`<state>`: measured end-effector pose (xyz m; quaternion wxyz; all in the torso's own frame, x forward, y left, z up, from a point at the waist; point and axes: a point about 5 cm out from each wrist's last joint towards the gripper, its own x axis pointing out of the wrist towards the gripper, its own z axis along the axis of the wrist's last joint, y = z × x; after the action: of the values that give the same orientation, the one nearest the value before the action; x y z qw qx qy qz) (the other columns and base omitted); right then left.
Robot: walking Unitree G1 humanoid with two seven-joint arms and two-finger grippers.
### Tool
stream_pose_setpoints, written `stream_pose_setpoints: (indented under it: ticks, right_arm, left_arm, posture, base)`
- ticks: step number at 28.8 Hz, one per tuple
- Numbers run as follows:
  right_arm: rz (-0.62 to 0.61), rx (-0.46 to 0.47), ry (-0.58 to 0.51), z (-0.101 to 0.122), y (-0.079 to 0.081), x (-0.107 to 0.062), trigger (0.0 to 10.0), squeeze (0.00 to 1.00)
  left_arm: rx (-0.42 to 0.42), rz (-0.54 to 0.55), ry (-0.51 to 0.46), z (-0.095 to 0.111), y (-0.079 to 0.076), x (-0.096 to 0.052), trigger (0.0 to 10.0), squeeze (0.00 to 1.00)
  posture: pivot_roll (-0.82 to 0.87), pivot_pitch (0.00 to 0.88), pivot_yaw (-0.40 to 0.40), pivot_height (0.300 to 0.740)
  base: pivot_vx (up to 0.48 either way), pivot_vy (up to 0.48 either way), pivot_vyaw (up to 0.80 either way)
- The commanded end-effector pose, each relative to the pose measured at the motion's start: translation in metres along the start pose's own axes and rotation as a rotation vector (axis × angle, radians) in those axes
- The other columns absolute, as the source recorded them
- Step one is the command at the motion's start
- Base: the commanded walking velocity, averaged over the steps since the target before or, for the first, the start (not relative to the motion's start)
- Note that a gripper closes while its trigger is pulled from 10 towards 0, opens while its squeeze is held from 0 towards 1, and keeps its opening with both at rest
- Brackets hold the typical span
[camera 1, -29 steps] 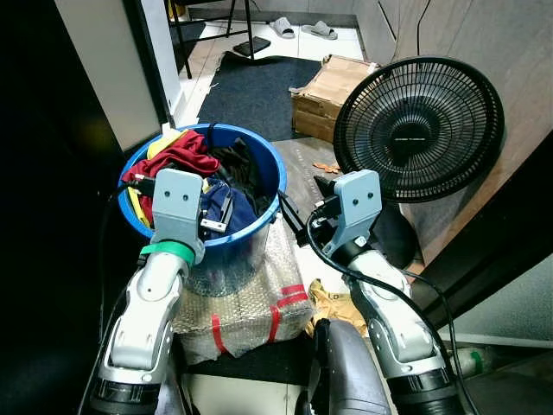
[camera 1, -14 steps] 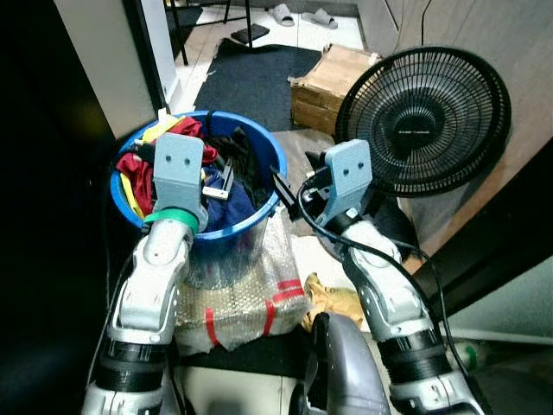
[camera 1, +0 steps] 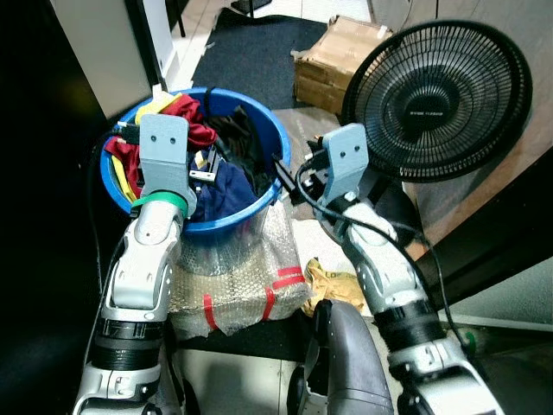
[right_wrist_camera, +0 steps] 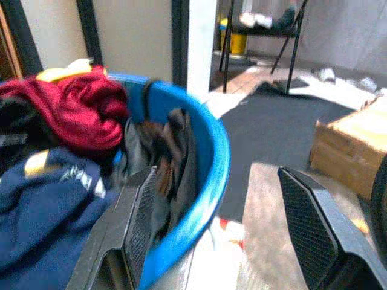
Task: Clothes washing
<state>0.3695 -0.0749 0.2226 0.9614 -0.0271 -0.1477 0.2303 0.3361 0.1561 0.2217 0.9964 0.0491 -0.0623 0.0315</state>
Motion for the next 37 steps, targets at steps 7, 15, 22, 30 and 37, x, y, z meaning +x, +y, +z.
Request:
stream_pose_setpoints:
  ticks: [7,15,22,30,37]
  right_arm:
    - [0.094,-0.003,-0.013,0.008,0.019,0.022,10.0,0.0]
    - [0.363,0.01,-0.017,0.017,0.071,0.037,10.0,0.0]
    - [0.528,0.029,0.021,0.011,0.075,0.029,10.0,0.0]
    - [0.555,0.069,0.207,-0.016,0.062,0.025,10.0,0.0]
    - [0.273,0.152,0.386,-0.038,0.026,0.025,10.0,0.0]
  left_arm:
    - [0.009,0.102,0.027,-0.001,0.029,-0.007,10.0,0.0]
    - [0.062,0.223,0.064,-0.009,0.067,-0.035,10.0,0.0]
    - [0.057,0.227,0.083,-0.014,0.067,-0.038,10.0,0.0]
    - [0.03,0.197,0.106,-0.017,0.054,-0.034,10.0,0.0]
    - [0.022,0.185,0.118,-0.017,0.046,-0.024,10.0,0.0]
  posture:
    - [0.13,0.235,-0.104,0.325]
    - [0.12,0.233,-0.13,0.325]
    - [0.11,0.23,-0.13,0.325]
    - [0.08,0.237,-0.125,0.325]
    - [0.07,0.246,-0.112,0.325]
  base:
    - [0.0,0.0,0.0]
    - [0.0,0.0,0.0]
    - [0.0,0.0,0.0]
    - [0.0,0.0,0.0]
    - [0.0,0.0,0.0]
